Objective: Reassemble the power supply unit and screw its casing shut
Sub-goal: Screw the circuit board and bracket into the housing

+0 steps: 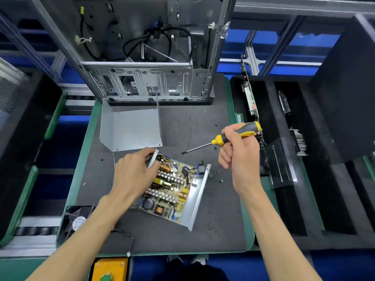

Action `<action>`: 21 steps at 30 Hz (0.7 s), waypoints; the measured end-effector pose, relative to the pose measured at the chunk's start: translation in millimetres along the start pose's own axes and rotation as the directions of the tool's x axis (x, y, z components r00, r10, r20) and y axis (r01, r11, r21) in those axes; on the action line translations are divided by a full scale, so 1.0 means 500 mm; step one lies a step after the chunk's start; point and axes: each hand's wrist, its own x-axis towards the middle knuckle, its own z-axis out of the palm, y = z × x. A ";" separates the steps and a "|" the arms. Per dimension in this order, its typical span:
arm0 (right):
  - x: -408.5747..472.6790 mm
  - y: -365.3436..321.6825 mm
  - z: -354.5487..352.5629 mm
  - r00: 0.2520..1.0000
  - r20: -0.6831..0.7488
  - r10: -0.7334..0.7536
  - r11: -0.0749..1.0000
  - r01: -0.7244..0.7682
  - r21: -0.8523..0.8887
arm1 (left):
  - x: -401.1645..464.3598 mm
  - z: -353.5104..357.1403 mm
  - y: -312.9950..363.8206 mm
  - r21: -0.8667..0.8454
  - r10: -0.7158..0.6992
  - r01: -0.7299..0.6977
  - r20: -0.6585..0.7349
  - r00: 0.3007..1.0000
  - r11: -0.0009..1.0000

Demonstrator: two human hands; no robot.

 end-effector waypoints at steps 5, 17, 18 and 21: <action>-0.022 -0.005 0.013 0.991 0.101 -0.085 0.970 0.106 -0.217 | 0.003 -0.005 -0.014 -0.020 -0.087 0.086 -0.039 0.995 0.996; -0.115 0.003 0.029 0.925 0.324 -0.196 0.782 0.347 -0.518 | -0.010 -0.006 -0.048 -0.059 -0.192 0.187 -0.112 0.975 0.981; -0.123 0.006 0.031 0.925 0.332 -0.182 0.773 0.344 -0.533 | -0.009 -0.006 -0.047 -0.065 -0.198 0.192 -0.101 0.975 0.979; -0.142 0.018 0.029 0.926 0.349 -0.146 0.758 0.331 -0.562 | -0.011 -0.009 -0.049 -0.083 -0.206 0.200 -0.074 0.976 0.976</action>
